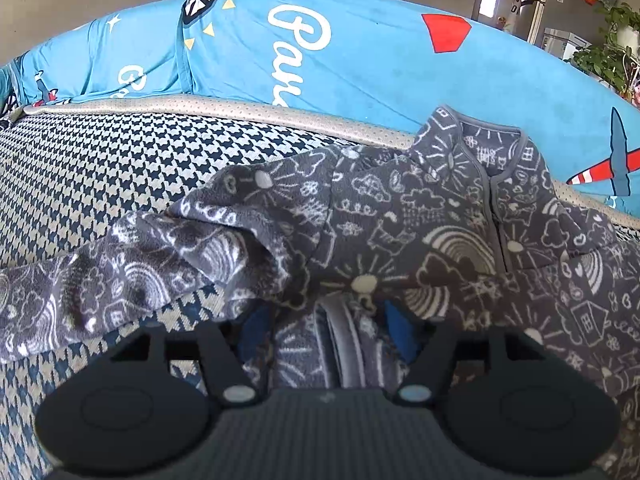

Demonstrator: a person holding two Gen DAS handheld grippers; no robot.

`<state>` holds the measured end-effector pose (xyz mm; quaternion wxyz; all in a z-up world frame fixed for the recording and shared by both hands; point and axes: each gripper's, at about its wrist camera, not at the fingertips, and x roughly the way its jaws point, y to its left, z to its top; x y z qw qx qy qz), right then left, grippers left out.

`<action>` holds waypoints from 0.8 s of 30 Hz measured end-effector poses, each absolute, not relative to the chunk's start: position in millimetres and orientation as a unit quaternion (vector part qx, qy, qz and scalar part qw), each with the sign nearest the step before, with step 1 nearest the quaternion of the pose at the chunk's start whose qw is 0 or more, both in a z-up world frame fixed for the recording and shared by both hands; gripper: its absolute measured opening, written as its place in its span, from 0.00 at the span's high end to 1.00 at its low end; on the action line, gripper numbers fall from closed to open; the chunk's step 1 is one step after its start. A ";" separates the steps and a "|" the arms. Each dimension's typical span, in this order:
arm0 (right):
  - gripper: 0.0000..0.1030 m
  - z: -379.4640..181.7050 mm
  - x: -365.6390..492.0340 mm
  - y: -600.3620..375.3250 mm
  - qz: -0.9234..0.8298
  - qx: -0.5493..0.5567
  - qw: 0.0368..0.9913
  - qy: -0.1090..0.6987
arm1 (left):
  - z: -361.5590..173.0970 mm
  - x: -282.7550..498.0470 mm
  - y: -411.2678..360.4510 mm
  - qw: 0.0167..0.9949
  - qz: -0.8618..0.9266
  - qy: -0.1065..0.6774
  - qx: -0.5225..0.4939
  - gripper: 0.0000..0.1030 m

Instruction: Fold clothes

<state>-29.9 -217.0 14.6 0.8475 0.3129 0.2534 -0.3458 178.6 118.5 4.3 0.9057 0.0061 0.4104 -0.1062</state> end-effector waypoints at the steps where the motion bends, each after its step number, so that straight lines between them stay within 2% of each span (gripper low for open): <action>1: 0.38 16.7 -31.3 -218.3 -0.354 0.302 0.848 0.254 | 6.3 177.9 119.5 0.909 -0.103 0.403 0.007 0.32; 6: 0.38 24.7 -33.4 -219.0 -0.318 0.304 0.867 0.235 | 9.2 178.5 127.9 0.914 -0.103 0.393 -0.009 0.26; 12: 0.38 33.0 -9.2 -183.9 -0.237 0.233 0.913 0.237 | 7.1 182.7 134.3 0.905 -0.113 0.410 -0.025 0.25; 17: 0.38 37.7 9.0 -148.0 -0.184 0.167 0.940 0.235 | 12.3 185.8 144.4 0.902 -0.108 0.415 -0.048 0.20; 24: 0.40 27.6 38.3 -92.4 -0.076 0.119 0.954 0.265 | 17.8 188.6 159.1 0.903 -0.103 0.413 -0.058 0.18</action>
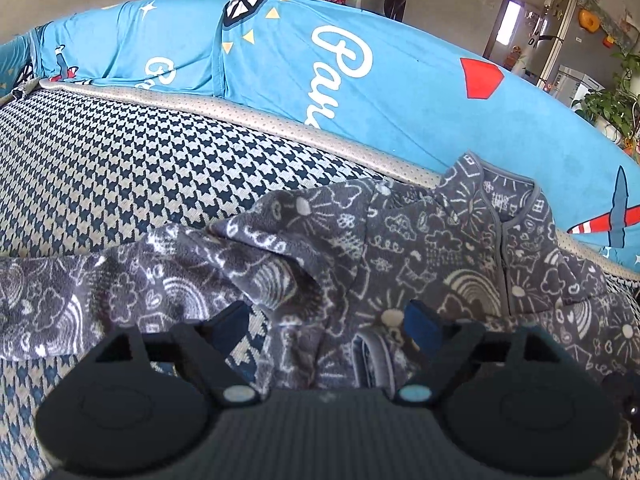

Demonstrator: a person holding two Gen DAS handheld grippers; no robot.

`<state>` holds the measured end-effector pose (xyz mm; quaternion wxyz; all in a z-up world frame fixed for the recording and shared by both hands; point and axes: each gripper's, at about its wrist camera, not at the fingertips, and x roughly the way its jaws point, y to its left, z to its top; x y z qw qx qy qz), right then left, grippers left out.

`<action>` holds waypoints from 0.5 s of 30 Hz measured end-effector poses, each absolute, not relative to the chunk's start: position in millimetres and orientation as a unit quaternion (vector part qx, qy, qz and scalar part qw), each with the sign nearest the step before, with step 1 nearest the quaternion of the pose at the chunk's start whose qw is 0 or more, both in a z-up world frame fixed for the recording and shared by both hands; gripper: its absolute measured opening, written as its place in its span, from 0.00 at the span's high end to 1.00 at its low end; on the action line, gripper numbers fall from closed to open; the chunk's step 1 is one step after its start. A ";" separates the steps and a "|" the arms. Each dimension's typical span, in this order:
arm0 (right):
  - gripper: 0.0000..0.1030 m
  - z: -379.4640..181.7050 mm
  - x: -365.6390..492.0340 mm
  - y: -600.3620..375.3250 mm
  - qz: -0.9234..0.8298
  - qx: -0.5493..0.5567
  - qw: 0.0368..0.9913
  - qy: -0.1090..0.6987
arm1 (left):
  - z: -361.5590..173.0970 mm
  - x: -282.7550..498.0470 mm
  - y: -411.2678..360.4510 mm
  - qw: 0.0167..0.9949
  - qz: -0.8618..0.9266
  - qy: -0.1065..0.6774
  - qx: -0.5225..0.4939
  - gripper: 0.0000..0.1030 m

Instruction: Fold clothes

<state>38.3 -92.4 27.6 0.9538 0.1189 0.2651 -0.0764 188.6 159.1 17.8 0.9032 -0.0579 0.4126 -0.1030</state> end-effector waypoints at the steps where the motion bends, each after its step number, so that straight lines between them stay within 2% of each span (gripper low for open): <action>1: 0.40 25.5 42.1 -83.6 -0.062 0.111 0.955 0.269 | 17.7 189.4 161.7 0.903 -0.101 0.414 -0.059 0.18; 8: 0.40 19.0 59.1 -32.6 0.029 0.082 0.952 0.293 | 14.9 194.0 181.7 0.898 -0.093 0.425 -0.067 0.17; 9: 0.40 17.9 60.3 -25.3 0.038 0.077 0.952 0.295 | 14.4 194.7 184.5 0.897 -0.091 0.427 -0.068 0.16; 11: 0.40 15.6 62.5 -12.1 0.053 0.065 0.951 0.299 | 13.2 195.9 191.1 0.895 -0.085 0.432 -0.072 0.06; 15: 0.40 11.2 66.3 11.1 0.076 0.032 0.949 0.304 | 11.7 198.7 206.0 0.894 -0.076 0.435 -0.083 0.06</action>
